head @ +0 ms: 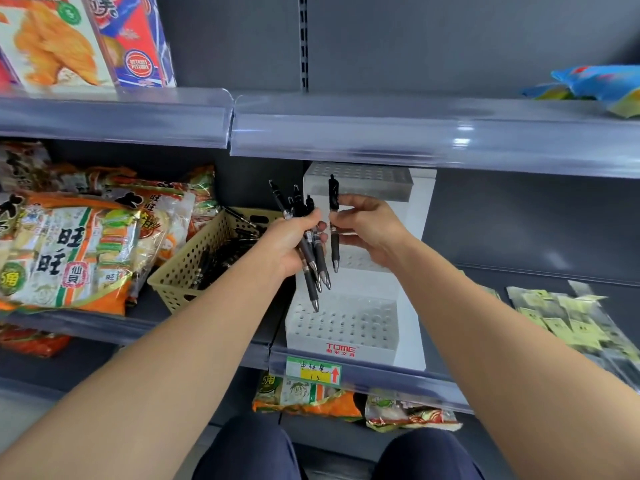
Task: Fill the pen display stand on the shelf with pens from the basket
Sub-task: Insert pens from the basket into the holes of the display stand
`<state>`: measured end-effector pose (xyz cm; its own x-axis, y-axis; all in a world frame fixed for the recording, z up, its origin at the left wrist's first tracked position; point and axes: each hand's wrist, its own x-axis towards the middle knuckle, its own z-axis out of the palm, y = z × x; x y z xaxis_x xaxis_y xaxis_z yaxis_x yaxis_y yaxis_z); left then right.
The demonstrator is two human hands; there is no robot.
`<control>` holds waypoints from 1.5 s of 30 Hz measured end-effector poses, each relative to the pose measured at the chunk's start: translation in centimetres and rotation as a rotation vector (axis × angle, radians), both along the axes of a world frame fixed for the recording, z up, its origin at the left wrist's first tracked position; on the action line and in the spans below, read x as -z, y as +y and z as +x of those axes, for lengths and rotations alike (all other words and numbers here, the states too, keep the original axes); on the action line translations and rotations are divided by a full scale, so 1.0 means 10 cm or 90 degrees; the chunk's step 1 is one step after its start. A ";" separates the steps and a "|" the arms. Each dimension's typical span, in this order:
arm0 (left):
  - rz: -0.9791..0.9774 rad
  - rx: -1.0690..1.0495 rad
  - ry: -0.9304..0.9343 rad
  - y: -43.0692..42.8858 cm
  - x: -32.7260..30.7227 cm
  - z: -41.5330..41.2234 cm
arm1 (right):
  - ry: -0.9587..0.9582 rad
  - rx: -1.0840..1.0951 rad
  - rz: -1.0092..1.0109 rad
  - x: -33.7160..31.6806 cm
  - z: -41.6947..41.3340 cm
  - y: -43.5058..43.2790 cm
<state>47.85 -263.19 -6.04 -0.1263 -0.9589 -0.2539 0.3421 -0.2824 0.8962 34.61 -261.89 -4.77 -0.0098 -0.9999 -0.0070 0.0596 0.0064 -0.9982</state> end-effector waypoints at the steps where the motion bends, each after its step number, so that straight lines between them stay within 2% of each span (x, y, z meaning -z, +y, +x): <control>1: 0.005 0.006 0.005 0.00 0.01 -0.03 | -0.005 0.024 -0.003 0.01 -0.04 0.01; 9: 0.026 0.045 -0.001 -0.05 0.08 -0.29 | 0.018 0.163 -0.019 0.04 -0.47 0.02; 16: 0.048 0.067 0.004 -0.05 0.15 -0.40 | 0.048 0.216 -0.038 0.06 -0.68 -0.02; 22: 0.049 0.074 0.011 -0.03 0.20 -0.42 | 0.029 0.305 -0.069 0.07 -0.74 -0.08; 31: 0.051 0.076 0.010 -0.03 0.20 -0.42 | 0.104 0.368 -0.077 0.18 -0.76 -0.13; 45: 0.041 0.081 -0.004 -0.02 0.19 -0.43 | 0.199 0.453 -0.171 0.25 -0.72 -0.14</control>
<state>43.55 -263.35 -7.97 -0.2443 -0.9170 -0.3154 0.2934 -0.3800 0.8772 27.45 -263.34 -7.26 -0.6042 -0.7210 0.3392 -0.3210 -0.1693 -0.9318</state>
